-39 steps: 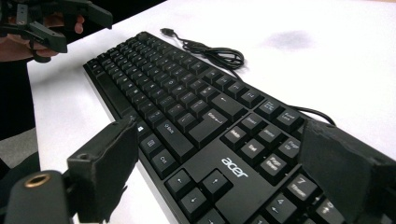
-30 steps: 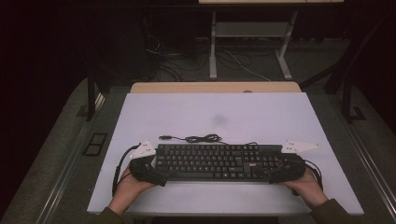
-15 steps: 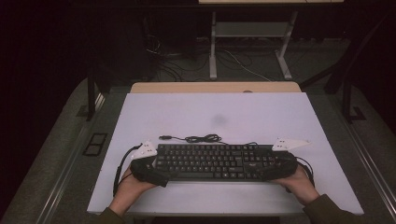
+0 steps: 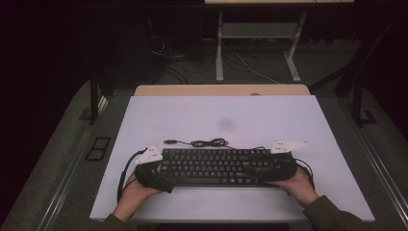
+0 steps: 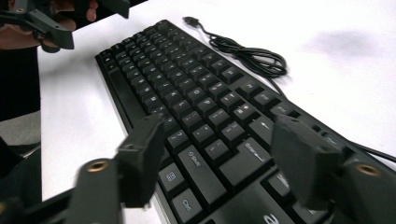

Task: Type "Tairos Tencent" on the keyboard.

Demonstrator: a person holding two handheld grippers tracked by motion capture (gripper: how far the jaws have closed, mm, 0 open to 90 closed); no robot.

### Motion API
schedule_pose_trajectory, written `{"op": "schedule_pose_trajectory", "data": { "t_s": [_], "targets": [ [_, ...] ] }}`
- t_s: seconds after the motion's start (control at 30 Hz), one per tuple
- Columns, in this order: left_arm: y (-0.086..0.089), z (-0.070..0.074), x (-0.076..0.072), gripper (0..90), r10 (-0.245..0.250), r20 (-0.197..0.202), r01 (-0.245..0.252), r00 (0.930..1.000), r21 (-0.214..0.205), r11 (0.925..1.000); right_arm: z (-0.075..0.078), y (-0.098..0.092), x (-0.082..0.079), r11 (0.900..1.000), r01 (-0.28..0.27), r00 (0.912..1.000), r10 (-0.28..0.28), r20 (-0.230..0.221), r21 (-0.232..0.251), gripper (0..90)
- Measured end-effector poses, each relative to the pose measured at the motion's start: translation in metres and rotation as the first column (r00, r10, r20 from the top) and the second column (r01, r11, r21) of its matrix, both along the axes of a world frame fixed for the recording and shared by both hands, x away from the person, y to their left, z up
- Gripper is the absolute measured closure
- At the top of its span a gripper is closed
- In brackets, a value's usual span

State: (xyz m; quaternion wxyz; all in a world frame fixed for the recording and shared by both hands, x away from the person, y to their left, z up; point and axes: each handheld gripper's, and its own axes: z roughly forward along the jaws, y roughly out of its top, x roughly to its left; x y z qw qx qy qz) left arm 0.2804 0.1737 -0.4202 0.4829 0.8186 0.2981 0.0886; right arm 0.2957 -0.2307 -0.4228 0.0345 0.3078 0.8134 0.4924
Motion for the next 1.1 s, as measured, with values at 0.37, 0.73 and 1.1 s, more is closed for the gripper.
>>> {"op": "schedule_pose_trajectory", "data": {
  "t_s": [0.37,0.73,1.1],
  "targets": [
    [0.0,0.0,0.0,0.0,-0.001,-0.001,0.001,1.0,0.0,1.0,-0.004,0.013,0.004,0.9973,-0.066,0.9978,0.066,-0.011,-0.031,66.3],
    [0.0,0.0,0.0,0.0,-0.001,-0.003,0.001,1.0,0.001,1.0,-0.009,0.017,0.003,0.9916,-0.102,0.9946,0.101,-0.026,-0.08,87.2],
    [-0.001,-0.001,0.0,0.0,-0.003,-0.005,0.003,1.0,0.002,1.0,-0.014,0.02,0.003,0.9855,-0.115,0.9932,0.112,-0.034,-0.125,89.3]
  ]
}}
